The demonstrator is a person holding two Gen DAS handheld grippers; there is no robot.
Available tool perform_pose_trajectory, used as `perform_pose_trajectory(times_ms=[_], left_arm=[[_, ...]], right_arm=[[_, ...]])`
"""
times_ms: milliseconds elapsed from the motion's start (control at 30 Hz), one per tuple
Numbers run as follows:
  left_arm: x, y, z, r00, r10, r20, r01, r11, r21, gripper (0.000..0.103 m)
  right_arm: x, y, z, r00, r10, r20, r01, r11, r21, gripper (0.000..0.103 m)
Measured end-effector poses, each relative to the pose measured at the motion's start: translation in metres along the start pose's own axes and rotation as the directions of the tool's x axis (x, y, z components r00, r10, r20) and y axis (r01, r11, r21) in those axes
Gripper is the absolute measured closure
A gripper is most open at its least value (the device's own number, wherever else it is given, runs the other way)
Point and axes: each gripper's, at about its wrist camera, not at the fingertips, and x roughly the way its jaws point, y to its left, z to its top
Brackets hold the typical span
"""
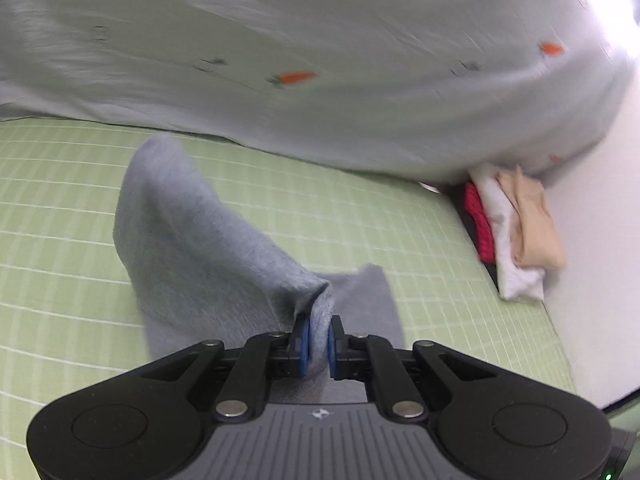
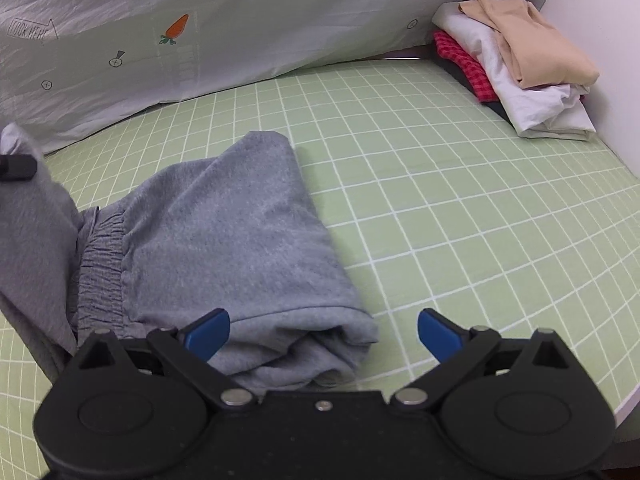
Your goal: Fold clothes
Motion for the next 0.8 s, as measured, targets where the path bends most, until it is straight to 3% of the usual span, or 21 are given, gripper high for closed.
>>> perform_pose_trajectory(times_ms=[67,167,233,400,500,633,800], left_arm=[[0.021,-0.021,-0.014,0.999,-0.010,-0.038,0.010,1.000,0.002,0.089],[0.047,-0.039,-0.029,0.994,-0.002,-0.107,-0.003,0.999,-0.043,0.057],[0.052,-0.047,-0.036,0.994,0.048,-0.102,-0.053,0.998,-0.046,0.028],[0.035,-0.039,-0.035,0.979,0.197,-0.048,-0.201,0.977,-0.074,0.008],[0.019,-0.021,-0.031,0.958,0.284,-0.049,-0.287,0.954,-0.084,0.006],[0.010,0.008,-0.030,0.910,0.407,-0.081,-0.413,0.907,-0.080,0.006],[0.022,0.052,-0.032,0.873,0.461,-0.159,-0.480,0.871,-0.104,0.006]], right_arm=[[-0.001,-0.018,0.002,1.000,-0.002,0.003,0.003,1.000,-0.011,0.002],[-0.002,-0.044,0.008,1.000,-0.002,0.011,0.002,1.000,-0.030,0.002],[-0.001,-0.060,0.012,1.000,0.001,0.017,-0.001,0.999,-0.039,0.002],[0.007,-0.067,0.024,0.996,0.079,0.029,-0.076,0.993,-0.085,0.000],[0.014,-0.046,0.035,0.987,0.155,0.032,-0.150,0.980,-0.132,0.000],[0.030,-0.003,0.050,0.971,0.239,0.025,-0.230,0.954,-0.193,0.000],[0.061,0.053,0.065,0.965,0.258,-0.045,-0.261,0.933,-0.248,0.001]])
